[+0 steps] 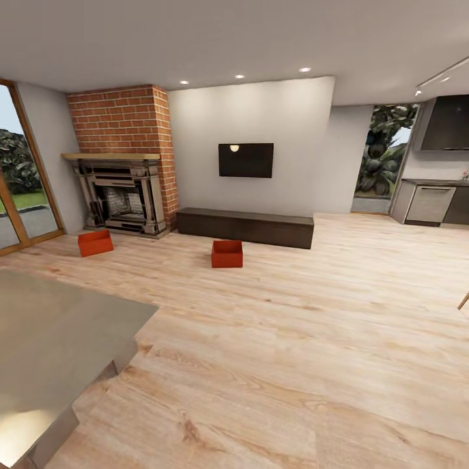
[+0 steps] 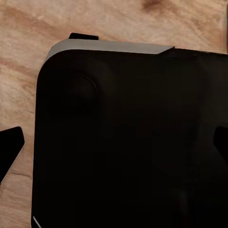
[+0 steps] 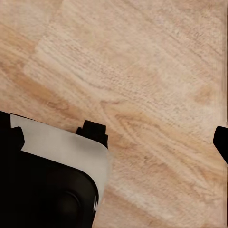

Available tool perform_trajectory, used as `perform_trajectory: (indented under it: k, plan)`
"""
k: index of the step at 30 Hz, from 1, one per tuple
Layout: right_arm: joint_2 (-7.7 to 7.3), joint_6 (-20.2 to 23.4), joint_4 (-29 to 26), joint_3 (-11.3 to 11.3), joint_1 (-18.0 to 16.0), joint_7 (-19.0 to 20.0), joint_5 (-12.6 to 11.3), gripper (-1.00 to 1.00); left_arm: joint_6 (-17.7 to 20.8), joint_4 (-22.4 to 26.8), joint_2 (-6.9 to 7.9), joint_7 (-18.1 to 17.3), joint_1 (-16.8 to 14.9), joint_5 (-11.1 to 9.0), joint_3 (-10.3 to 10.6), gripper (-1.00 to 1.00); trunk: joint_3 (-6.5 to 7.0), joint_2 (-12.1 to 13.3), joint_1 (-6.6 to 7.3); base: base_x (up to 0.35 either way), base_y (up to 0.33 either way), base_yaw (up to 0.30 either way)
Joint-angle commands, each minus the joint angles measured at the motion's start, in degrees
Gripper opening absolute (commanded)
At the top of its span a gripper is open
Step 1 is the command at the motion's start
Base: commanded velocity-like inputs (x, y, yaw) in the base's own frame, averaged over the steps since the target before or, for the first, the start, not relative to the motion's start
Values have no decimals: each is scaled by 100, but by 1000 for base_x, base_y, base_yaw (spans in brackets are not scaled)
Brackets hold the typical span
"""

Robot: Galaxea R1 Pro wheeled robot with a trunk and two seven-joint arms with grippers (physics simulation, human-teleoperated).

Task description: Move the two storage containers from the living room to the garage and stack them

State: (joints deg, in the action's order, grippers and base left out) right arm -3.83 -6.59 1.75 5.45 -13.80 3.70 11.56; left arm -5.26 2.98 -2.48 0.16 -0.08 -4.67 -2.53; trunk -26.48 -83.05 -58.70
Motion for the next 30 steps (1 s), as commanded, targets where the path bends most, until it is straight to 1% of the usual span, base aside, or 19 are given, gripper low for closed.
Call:
perform_trajectory:
  k: [1, 30]
  plan:
    - [2, -35, 19, 44, -8, 8, -4, 100, -14, 1, 0, 2, -1, -43, -20, 100, -5, -2, -3, 322, 0, 0]
    - [12, -44, 19, 44, -8, 8, -4, 100, -10, 1, 0, 2, -1, -43, -20, 100, -5, -2, -3, 322, 0, 0]
